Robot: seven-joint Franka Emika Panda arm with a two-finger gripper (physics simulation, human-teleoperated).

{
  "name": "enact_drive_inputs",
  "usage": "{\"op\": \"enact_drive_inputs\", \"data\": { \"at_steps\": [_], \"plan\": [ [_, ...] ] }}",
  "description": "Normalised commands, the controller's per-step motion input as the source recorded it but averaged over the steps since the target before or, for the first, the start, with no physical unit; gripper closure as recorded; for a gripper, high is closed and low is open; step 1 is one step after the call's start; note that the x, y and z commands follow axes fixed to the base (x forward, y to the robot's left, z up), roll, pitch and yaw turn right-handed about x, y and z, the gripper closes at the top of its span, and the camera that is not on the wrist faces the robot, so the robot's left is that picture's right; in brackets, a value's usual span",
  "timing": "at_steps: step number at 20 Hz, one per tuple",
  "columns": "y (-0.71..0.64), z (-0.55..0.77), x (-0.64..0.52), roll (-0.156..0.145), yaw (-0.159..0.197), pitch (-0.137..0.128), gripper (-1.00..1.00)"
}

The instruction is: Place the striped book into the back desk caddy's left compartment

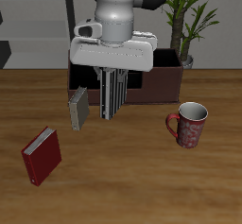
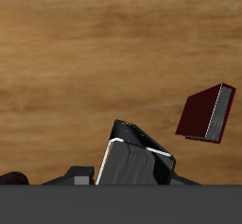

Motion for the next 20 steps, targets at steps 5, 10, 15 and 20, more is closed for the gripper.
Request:
{"op": "enact_drive_inputs", "data": {
  "at_steps": [5,10,15,20],
  "plan": [
    [0.04,0.21,-0.48,0.011,0.017,-0.058,1.00],
    [0.00,0.17,-0.49,-0.003,0.013,-0.055,1.00],
    [-0.28,0.11,-0.44,-0.031,-0.004,-0.006,1.00],
    [-0.22,0.08,-0.49,-0.048,0.043,-0.033,1.00]
  ]
}}
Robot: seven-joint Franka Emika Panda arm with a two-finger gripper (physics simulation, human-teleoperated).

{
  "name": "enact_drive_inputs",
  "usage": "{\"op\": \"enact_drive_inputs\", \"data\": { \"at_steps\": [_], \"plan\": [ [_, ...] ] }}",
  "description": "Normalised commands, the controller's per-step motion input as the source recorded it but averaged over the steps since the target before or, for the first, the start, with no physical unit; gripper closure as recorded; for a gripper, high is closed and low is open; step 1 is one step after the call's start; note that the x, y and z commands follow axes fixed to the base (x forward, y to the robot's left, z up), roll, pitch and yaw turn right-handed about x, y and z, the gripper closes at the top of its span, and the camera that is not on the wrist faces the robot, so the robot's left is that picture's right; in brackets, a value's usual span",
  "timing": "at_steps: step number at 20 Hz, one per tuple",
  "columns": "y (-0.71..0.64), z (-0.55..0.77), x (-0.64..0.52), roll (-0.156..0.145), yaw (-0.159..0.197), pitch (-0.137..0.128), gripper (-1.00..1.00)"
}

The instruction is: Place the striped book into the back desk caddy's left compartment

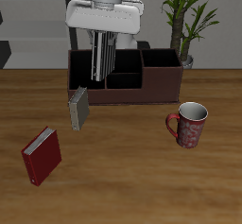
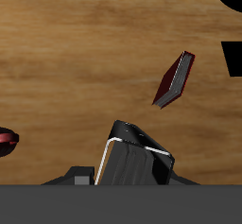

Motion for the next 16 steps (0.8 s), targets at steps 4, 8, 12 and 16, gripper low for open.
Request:
{"op": "enact_drive_inputs", "data": {
  "at_steps": [4,8,12,16],
  "plan": [
    [-0.15,0.13,-0.37,-0.011,-0.029,-0.029,1.00],
    [-0.10,0.11,-0.54,-0.019,0.038,-0.032,1.00],
    [-0.16,0.03,-0.56,-0.045,0.023,-0.019,1.00],
    [-0.06,-0.11,-0.43,-0.027,0.019,0.027,1.00]
  ]
}}
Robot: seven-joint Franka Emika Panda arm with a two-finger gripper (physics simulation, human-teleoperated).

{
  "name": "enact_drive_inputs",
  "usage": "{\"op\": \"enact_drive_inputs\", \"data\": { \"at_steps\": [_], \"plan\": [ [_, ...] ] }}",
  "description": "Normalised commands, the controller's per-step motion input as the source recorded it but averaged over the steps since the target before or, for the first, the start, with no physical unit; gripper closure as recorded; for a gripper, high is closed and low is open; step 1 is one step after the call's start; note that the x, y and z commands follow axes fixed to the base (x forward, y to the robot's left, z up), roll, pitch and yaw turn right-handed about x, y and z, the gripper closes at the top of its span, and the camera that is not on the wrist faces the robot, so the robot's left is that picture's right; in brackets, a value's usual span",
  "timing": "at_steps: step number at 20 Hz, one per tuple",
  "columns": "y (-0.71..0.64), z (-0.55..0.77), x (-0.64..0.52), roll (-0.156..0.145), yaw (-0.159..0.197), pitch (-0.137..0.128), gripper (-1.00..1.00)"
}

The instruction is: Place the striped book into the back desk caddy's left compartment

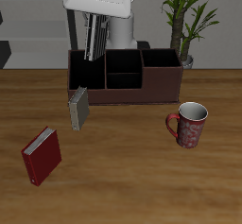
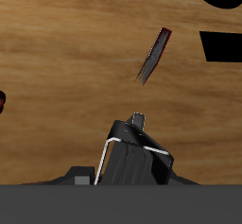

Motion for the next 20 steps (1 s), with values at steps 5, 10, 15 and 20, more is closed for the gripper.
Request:
{"op": "enact_drive_inputs", "data": {
  "at_steps": [5,10,15,20],
  "plan": [
    [-0.01,-0.12,-0.31,-0.016,0.012,0.048,1.00],
    [0.11,-0.03,-0.41,0.010,0.068,-0.024,1.00],
    [0.04,-0.01,-0.24,0.006,0.028,0.010,1.00],
    [0.06,-0.02,-0.20,0.007,0.016,0.024,1.00]
  ]
}}
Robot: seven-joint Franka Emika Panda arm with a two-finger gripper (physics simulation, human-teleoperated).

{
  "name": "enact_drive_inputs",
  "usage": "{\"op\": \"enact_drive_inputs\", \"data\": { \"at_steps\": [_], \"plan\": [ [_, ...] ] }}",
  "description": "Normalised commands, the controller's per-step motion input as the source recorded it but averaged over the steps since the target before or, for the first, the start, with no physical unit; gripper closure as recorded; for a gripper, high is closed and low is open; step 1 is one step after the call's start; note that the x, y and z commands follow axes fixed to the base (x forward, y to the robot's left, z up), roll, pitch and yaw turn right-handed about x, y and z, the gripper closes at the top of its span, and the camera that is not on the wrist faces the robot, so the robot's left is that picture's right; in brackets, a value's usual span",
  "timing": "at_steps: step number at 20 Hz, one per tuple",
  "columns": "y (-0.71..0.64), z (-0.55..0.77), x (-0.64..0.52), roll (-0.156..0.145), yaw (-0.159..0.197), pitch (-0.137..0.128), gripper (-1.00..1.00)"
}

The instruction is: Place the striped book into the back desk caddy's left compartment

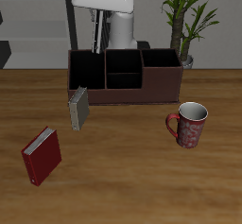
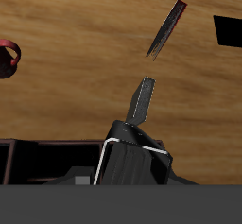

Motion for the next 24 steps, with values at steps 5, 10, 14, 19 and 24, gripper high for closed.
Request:
{"op": "enact_drive_inputs", "data": {
  "at_steps": [5,10,14,19,24],
  "plan": [
    [-0.02,0.02,-0.17,-0.014,0.013,-0.006,1.00],
    [-0.11,-0.18,-0.11,-0.034,0.018,0.048,1.00],
    [-0.04,-0.10,-0.09,-0.027,-0.003,0.011,1.00],
    [-0.07,-0.16,0.03,-0.022,0.002,0.033,1.00],
    [-0.06,-0.19,0.08,-0.027,-0.019,0.029,1.00]
  ]
}}
